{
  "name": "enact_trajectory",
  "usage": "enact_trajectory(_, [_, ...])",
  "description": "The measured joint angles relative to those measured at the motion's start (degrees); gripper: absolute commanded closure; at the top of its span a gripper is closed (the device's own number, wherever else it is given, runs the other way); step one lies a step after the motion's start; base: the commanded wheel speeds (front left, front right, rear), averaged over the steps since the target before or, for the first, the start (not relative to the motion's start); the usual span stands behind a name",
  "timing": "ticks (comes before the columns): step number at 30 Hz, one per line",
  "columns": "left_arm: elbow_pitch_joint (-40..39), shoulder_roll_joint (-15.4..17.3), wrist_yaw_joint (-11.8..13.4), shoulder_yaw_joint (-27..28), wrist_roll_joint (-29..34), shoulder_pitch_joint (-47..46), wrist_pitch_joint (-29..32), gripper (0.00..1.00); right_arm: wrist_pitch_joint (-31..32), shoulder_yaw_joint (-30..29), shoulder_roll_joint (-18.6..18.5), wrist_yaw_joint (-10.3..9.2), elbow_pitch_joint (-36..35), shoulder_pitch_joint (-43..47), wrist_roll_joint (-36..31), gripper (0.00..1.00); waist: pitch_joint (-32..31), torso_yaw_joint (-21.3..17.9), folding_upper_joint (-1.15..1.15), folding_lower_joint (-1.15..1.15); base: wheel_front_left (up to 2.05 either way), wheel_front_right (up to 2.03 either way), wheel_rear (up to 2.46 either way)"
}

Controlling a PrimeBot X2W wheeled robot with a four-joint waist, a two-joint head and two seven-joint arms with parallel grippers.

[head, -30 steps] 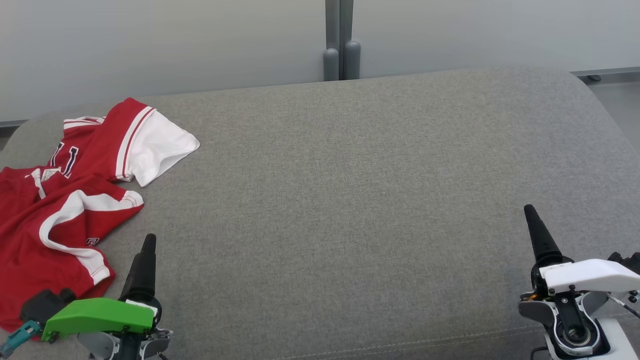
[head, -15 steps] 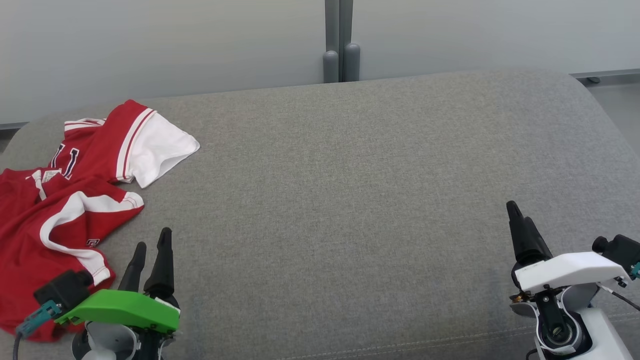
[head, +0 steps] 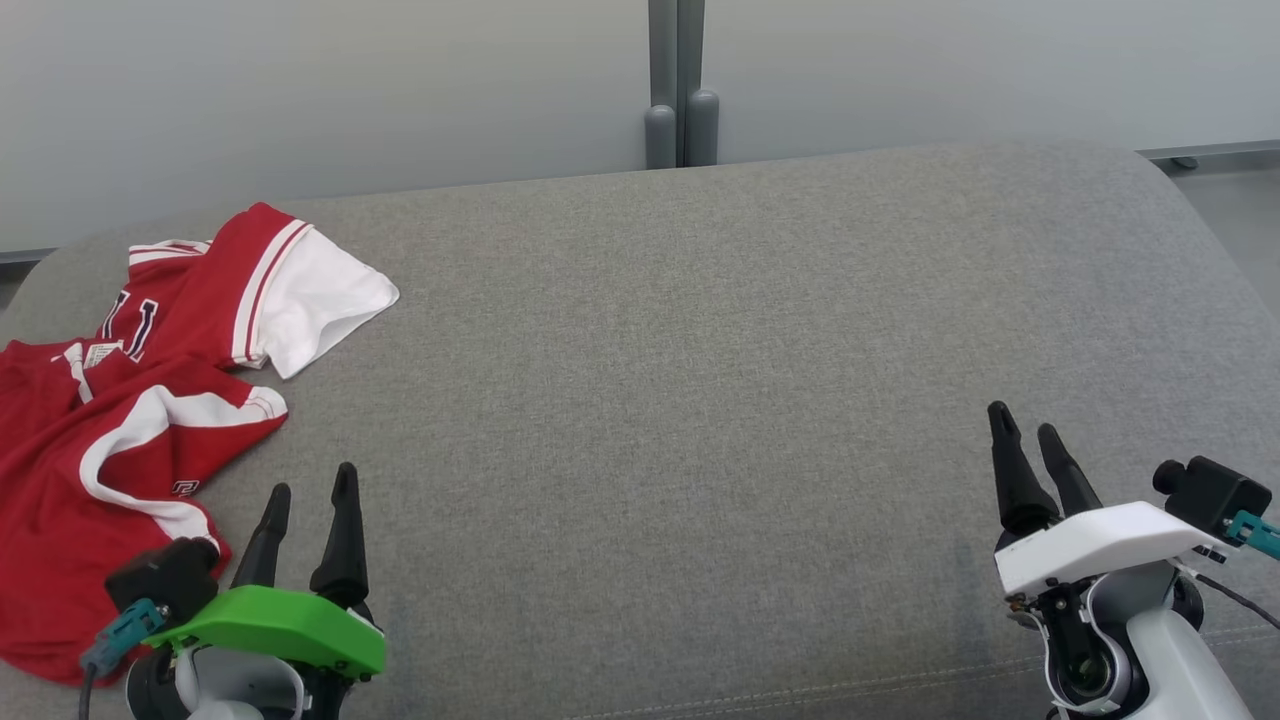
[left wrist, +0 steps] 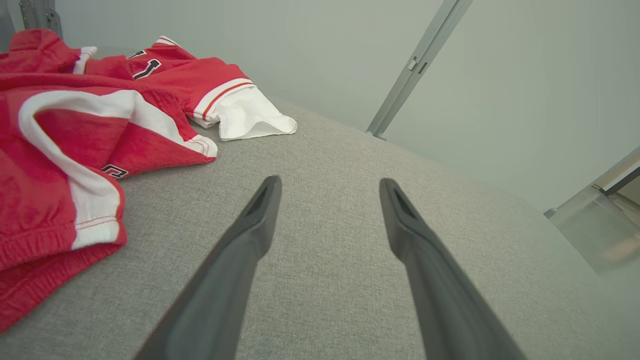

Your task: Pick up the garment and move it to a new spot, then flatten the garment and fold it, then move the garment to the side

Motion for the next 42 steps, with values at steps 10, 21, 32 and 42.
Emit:
enact_trajectory(10, [-0.64,-0.51,1.51,-0.90,7.66,0.18,-2.24,0.00,-2.41,1.71,-0.37,-1.54,-0.91,-0.01,-8.45,0.00,-0.06,-0.16,0.00,0.00,0.00,0.00,0.00])
enact_trajectory(21, [-0.64,-0.62,2.71,-2.18,15.25,0.23,-4.48,0.00,-4.50,3.66,-0.73,-2.80,-1.88,-0.02,-16.94,0.00,-0.07,-0.05,0.00,0.00,0.00,0.00,0.00])
enact_trajectory(32, [0.52,-0.73,3.32,-3.18,21.53,0.89,-6.87,0.00,-6.76,5.92,-1.26,-3.47,-2.50,-0.49,-26.80,0.00,-0.32,-0.06,0.00,0.00,0.00,0.00,0.00])
enact_trajectory(42, [0.49,-0.76,3.71,-3.60,27.19,0.88,-8.69,0.00,-8.72,7.34,-1.77,-4.39,-3.38,-0.55,-34.26,0.00,-0.55,-0.03,0.00,0.00,0.00,0.00,0.00])
